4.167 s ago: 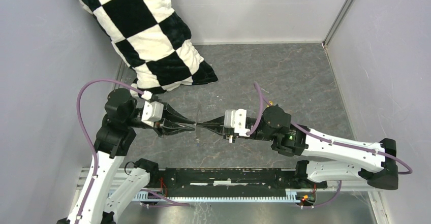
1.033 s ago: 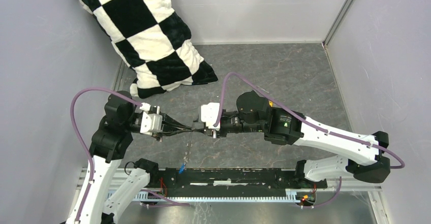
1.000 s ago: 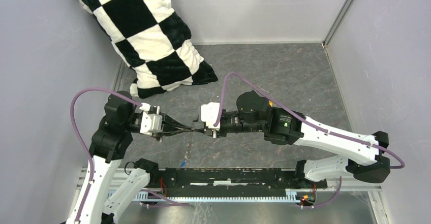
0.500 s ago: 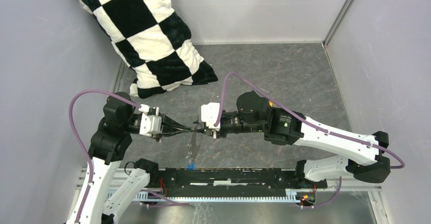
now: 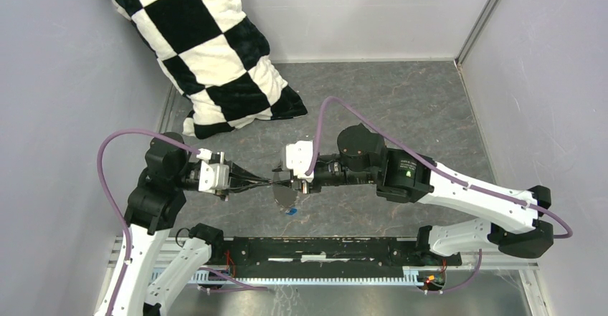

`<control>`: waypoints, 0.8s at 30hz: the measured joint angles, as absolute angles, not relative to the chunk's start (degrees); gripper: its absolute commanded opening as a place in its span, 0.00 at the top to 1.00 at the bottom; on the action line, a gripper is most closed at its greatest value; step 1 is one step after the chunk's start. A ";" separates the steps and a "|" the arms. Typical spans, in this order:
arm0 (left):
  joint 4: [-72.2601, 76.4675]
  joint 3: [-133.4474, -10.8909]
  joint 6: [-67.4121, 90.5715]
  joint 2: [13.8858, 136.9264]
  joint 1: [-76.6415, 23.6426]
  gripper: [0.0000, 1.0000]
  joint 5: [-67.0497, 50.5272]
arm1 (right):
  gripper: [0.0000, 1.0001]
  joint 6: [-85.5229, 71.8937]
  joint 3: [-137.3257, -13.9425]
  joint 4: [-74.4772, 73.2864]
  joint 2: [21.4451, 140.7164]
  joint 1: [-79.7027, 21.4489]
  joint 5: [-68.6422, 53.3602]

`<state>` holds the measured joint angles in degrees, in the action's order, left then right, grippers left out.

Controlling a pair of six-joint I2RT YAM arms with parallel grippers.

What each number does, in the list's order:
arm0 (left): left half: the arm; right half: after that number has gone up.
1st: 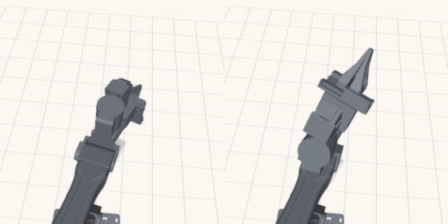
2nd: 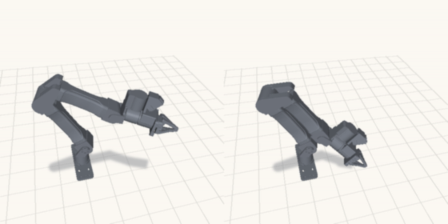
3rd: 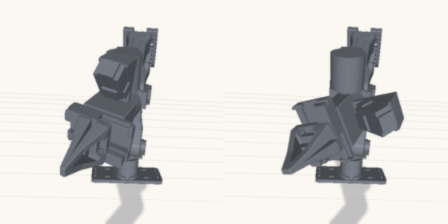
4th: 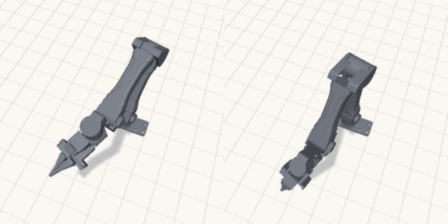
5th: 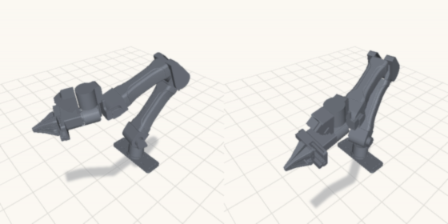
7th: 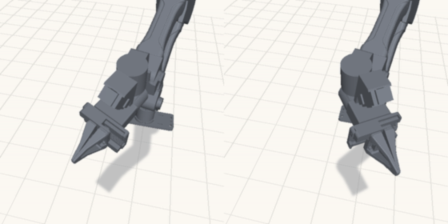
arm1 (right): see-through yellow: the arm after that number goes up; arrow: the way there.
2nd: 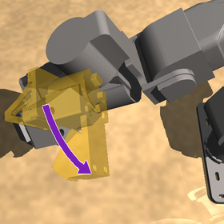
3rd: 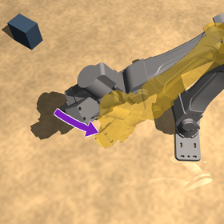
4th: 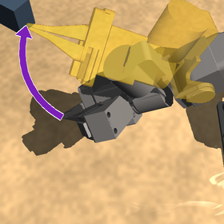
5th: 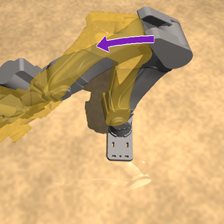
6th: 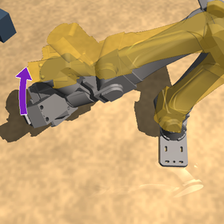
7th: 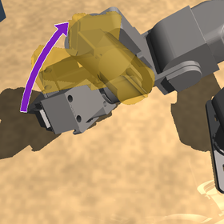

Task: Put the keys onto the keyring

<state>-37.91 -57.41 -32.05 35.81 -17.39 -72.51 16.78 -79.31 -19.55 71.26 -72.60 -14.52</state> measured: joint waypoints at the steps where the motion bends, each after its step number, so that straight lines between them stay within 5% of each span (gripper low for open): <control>1: -37.91 -57.36 -32.05 35.81 -17.39 0.98 -72.44 | 0.64 16.78 -79.83 -19.86 71.37 -72.60 -14.52; 12: -37.93 -57.34 -32.05 35.55 -17.39 0.98 -72.20 | 0.70 16.88 -82.41 -22.70 74.17 -72.60 -14.59; 19: -38.02 -57.34 -32.05 35.53 -17.39 0.98 -72.01 | 0.96 17.15 -82.72 -24.25 74.85 -72.62 -14.85; 24: -38.02 -57.30 -32.03 35.24 -17.37 0.93 -72.01 | 1.00 16.88 -82.61 -23.90 74.72 -72.62 -14.85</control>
<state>-38.02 -57.30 -32.03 35.24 -17.37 -72.01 16.88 -82.61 -23.90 74.72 -72.62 -14.85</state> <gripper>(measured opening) 0.032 0.012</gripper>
